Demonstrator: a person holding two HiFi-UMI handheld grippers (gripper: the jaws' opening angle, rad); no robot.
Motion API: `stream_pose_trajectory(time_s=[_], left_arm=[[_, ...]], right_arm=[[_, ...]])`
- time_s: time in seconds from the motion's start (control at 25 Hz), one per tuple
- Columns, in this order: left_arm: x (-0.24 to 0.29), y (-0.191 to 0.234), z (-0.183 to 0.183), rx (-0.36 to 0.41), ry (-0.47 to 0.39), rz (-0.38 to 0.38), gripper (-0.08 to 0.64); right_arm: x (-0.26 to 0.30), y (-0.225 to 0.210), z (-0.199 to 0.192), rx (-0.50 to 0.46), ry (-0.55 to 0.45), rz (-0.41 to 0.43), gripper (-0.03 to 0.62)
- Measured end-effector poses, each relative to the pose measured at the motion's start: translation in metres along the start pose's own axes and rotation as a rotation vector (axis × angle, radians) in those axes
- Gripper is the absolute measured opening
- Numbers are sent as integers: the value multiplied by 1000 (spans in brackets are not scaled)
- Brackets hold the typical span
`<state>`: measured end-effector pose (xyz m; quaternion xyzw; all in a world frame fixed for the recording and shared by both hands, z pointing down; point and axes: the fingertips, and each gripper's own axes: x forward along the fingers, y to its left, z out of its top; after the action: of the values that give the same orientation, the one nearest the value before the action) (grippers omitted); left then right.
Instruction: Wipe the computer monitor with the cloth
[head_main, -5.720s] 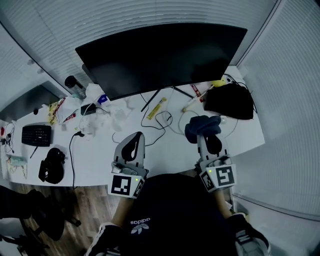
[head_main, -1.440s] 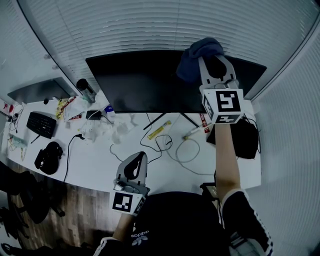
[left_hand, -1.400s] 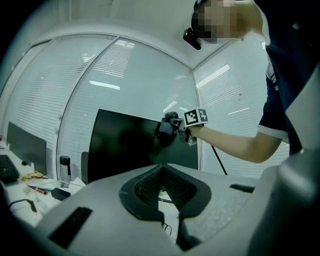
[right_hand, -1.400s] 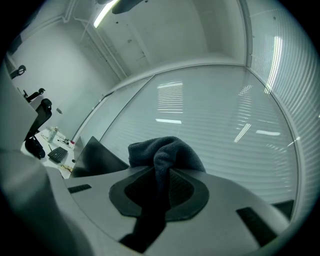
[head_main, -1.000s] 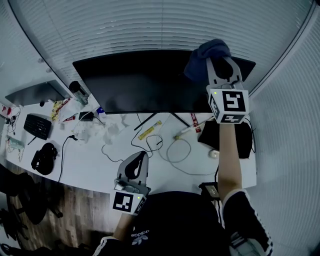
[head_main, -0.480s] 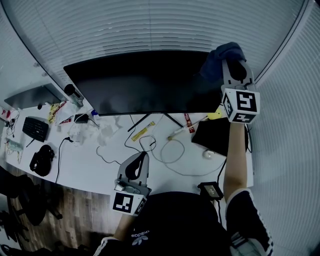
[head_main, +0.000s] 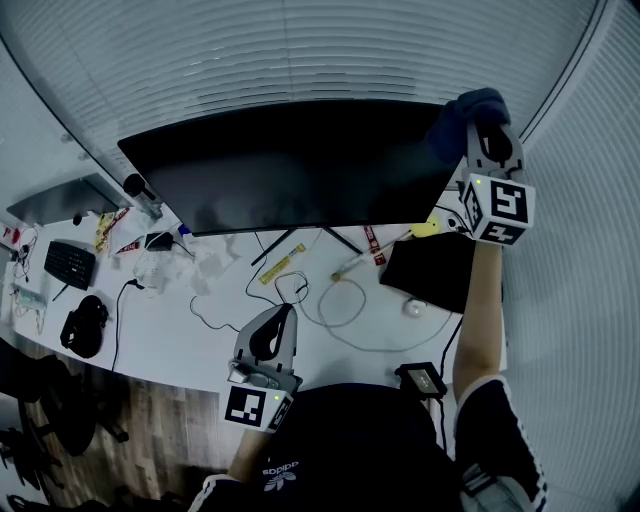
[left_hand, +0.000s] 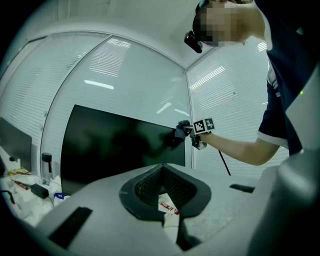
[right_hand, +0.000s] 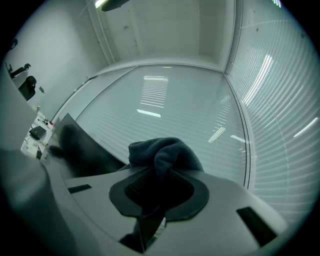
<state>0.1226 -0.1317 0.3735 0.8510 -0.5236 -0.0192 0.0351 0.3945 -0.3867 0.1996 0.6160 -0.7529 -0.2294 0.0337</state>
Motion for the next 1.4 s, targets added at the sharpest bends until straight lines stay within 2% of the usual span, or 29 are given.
stream_pose_trajectory(time_s=[0.24,0.52,0.72,1.4], left_arm=[[2,0,2,-1,0,-7,5],[3,-2,1,-1,2,-13,5],[3,-2,1,2,1,-11,5],[5,-4,1,3,4,-15,5]], right_arm=[[-6,-22,-10,-1,37,-86,49],[-11,-21,-13,1,31,-100,49],[-20,-15,-31,0,46,-110,48],[-45,16,-110,1,210,-52,48]])
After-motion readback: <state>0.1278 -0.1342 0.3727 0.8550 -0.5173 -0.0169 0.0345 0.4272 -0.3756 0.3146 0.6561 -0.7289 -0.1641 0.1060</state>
